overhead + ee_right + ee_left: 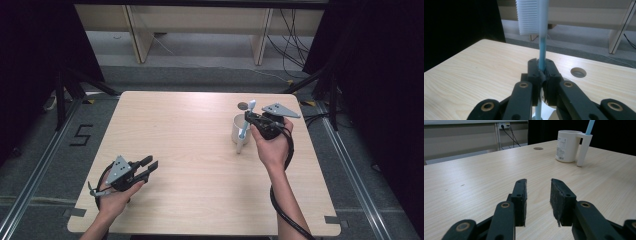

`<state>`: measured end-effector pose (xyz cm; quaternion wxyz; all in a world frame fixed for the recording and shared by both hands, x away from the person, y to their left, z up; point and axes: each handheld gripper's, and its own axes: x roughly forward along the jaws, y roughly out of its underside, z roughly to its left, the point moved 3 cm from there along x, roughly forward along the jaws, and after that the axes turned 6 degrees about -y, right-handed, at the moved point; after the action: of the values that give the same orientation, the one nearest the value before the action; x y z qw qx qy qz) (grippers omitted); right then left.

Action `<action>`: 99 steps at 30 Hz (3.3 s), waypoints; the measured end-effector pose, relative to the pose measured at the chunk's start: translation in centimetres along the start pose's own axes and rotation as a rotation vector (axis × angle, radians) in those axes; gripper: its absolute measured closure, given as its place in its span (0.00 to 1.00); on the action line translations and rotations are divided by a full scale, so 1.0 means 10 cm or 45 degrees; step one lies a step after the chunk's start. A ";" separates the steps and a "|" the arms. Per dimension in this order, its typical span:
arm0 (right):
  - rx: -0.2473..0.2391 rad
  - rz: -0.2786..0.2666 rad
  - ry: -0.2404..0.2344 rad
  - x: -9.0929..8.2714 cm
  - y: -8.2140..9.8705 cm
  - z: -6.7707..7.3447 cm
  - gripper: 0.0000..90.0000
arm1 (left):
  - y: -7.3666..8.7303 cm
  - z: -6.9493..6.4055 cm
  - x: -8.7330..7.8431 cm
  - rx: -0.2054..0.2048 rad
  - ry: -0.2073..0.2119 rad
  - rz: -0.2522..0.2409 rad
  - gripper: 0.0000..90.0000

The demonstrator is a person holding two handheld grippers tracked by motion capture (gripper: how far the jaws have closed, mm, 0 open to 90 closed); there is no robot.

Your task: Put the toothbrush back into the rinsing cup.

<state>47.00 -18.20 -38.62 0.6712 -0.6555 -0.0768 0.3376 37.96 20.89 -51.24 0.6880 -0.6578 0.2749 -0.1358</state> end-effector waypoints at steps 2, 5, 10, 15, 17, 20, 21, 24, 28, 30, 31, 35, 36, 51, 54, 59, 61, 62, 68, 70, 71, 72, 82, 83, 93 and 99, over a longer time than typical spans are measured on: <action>0.004 -0.007 -0.006 0.01 0.01 0.00 0.95 | 0.00 0.00 0.00 0.000 0.001 0.000 0.72; 0.019 0.003 -0.003 0.02 0.02 0.01 0.95 | 0.00 -0.01 0.00 0.000 0.001 -0.002 0.72; -0.003 0.013 0.003 0.05 0.05 0.02 0.95 | 0.00 -0.01 0.00 -0.001 0.002 -0.002 0.72; 0.010 0.015 -0.001 0.08 0.09 0.02 0.95 | 0.00 -0.02 -0.01 0.008 -0.005 0.017 0.72; -0.007 0.023 0.016 0.08 0.10 0.00 0.95 | 0.00 -0.02 -0.01 0.005 -0.004 0.018 0.72; -0.019 0.029 0.025 0.09 0.14 -0.02 0.95 | 0.00 -0.02 -0.01 0.005 -0.003 0.019 0.72; 0.008 0.036 0.024 0.09 0.15 -0.02 0.95 | 0.00 -0.02 -0.01 0.006 -0.002 0.020 0.72; 0.013 0.049 0.020 0.10 0.19 -0.02 0.95 | 0.00 -0.02 0.00 0.010 0.002 0.019 0.72; 0.006 0.050 0.027 0.13 0.24 -0.03 0.95 | 0.01 -0.03 0.00 0.008 0.003 0.020 0.72; 0.004 0.060 0.020 0.14 0.26 -0.02 0.95 | 0.01 -0.03 0.01 0.003 0.010 0.006 0.72; -0.030 0.062 0.031 0.14 0.27 -0.04 0.95 | 0.01 -0.03 0.01 0.001 0.012 0.003 0.72; 0.000 0.071 0.019 0.16 0.32 -0.03 0.95 | 0.01 -0.03 0.01 0.002 0.012 0.005 0.72; 0.007 0.069 0.021 0.17 0.34 -0.03 0.95 | 0.02 -0.04 0.01 0.002 0.014 0.005 0.72; 0.007 0.091 0.022 0.23 0.48 0.00 0.95 | 0.02 -0.04 0.01 0.007 0.010 0.029 0.71; 0.003 0.096 0.031 0.24 0.51 0.01 0.95 | 0.02 -0.04 0.01 0.011 0.012 0.028 0.71; -0.018 0.118 0.024 0.26 0.57 0.01 0.94 | 0.02 -0.05 0.01 0.008 0.011 0.028 0.71; -0.023 0.115 0.025 0.27 0.60 0.01 0.92 | 0.02 -0.05 0.01 0.010 0.012 0.029 0.71; -0.054 0.120 0.037 0.28 0.62 0.00 0.89 | 0.03 -0.05 0.01 0.010 0.013 0.031 0.71; -0.107 0.143 0.071 0.30 0.69 0.03 0.59 | 0.02 -0.04 0.01 0.009 0.012 0.030 0.71; -0.125 0.134 0.075 0.28 0.69 0.02 0.51 | 0.02 -0.04 0.01 0.005 0.012 0.017 0.71; -0.152 0.131 0.072 0.28 0.70 0.01 0.49 | 0.03 -0.03 0.01 0.001 0.016 0.006 0.71; -0.128 0.119 0.072 0.27 0.70 0.01 0.46 | 0.03 -0.03 0.01 0.003 0.010 0.016 0.71; -0.096 0.102 0.041 0.09 0.78 0.01 0.37 | 0.02 -0.01 0.00 0.005 0.005 0.010 0.70; -0.064 0.104 0.044 0.07 0.79 0.02 0.37 | 0.02 -0.01 -0.01 0.011 -0.004 0.030 0.70; -0.100 0.128 0.042 -0.14 0.93 -0.05 0.40 | 0.03 0.02 -0.02 0.004 -0.014 0.029 0.68; -0.100 0.149 0.047 -0.33 1.09 -0.12 0.42 | 0.03 0.04 -0.03 -0.012 -0.024 0.025 0.67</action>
<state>41.31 -21.96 -47.80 0.6253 -0.6909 -0.0391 0.3607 37.85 21.40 -51.53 0.6889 -0.6594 0.2754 -0.1214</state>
